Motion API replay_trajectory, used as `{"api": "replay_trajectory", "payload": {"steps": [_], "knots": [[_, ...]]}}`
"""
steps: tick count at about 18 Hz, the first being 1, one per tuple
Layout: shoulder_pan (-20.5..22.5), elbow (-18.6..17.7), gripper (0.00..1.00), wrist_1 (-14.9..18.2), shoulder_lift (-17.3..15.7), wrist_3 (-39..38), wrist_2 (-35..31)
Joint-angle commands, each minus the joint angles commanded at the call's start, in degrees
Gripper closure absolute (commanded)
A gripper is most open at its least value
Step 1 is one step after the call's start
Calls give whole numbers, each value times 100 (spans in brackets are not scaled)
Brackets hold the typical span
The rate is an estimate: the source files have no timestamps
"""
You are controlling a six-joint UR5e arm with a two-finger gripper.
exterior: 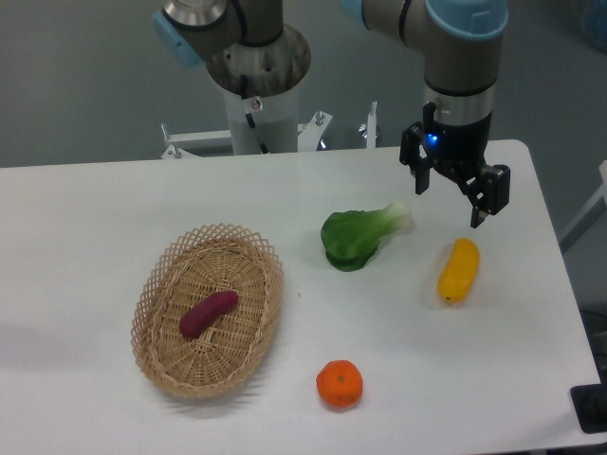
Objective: Pick up the sweet potato from the basket
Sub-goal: 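Move the open gripper over the wicker basket above the purple sweet potato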
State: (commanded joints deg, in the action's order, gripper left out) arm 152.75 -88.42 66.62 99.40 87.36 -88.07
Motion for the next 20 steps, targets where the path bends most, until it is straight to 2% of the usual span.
{"api": "replay_trajectory", "payload": {"steps": [11, 15, 20], "knots": [[-166, -175, 0, 0, 9, -615, 61], [-368, -334, 0, -44, -18, -1755, 53], [-772, -334, 0, -141, 18, -2582, 70]]}}
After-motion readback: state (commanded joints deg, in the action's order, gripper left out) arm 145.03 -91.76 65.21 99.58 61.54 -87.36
